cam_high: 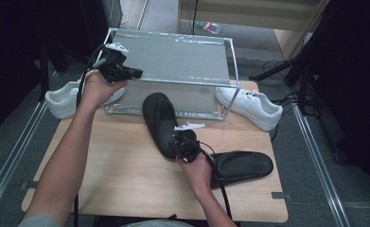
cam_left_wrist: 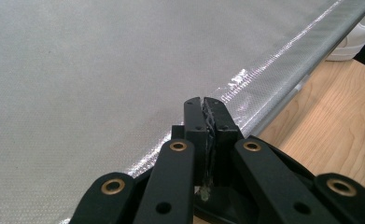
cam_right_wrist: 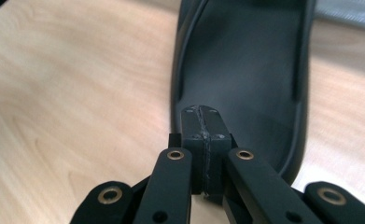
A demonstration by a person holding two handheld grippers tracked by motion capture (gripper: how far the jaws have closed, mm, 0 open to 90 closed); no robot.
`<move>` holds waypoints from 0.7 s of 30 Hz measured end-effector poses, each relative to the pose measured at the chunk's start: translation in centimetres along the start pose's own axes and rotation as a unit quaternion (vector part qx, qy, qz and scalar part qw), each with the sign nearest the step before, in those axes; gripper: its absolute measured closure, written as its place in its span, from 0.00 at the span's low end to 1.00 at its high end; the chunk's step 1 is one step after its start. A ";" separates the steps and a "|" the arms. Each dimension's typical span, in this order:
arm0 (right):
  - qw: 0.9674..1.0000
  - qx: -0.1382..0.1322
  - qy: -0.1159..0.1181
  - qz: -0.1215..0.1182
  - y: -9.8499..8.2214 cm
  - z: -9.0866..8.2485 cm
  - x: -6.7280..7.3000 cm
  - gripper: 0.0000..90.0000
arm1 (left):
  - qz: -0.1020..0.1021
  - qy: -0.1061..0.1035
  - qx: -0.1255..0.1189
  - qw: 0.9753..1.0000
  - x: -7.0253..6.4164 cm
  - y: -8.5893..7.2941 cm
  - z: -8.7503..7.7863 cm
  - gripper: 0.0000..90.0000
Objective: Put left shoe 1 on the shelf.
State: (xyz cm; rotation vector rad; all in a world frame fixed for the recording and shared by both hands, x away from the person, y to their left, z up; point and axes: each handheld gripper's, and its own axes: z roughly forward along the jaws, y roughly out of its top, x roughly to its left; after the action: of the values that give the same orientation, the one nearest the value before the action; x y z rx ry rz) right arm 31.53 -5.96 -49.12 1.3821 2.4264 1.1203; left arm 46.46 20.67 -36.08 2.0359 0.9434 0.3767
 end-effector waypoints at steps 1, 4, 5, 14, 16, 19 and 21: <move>1.000 0.004 -0.001 -0.003 -0.4 -0.1 0.2 1.00 | 0.000 -0.001 0.000 1.000 0.0 0.0 0.0 0.99; 1.000 0.009 -0.008 -0.014 -1.4 -0.4 0.9 1.00 | -0.003 -0.001 -0.002 1.000 0.0 0.0 0.0 0.99; 1.000 0.010 -0.010 -0.014 -1.8 -0.5 1.0 1.00 | -0.003 0.000 -0.002 1.000 0.0 0.0 0.0 0.99; 1.000 0.023 -0.013 -0.014 -4.0 -0.7 1.3 1.00 | -0.007 -0.001 -0.003 1.000 0.0 -0.1 0.0 0.99; 0.999 0.033 -0.022 -0.018 -4.2 -0.4 1.2 1.00 | -0.008 0.000 -0.003 1.000 0.0 -0.1 0.0 0.99; 0.999 0.043 -0.022 -0.013 -4.2 0.1 1.0 1.00 | -0.008 0.003 -0.003 1.000 0.0 -0.1 0.0 0.99; 0.999 0.048 -0.024 -0.010 -4.1 0.5 0.8 1.00 | -0.006 0.005 -0.002 1.000 -0.1 -0.1 0.0 0.99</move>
State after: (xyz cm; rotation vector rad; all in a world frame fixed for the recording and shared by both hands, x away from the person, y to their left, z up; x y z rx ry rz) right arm 28.42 -6.33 -51.99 1.3908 2.4844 0.9678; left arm 46.38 20.61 -36.12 2.0258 0.9600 0.3814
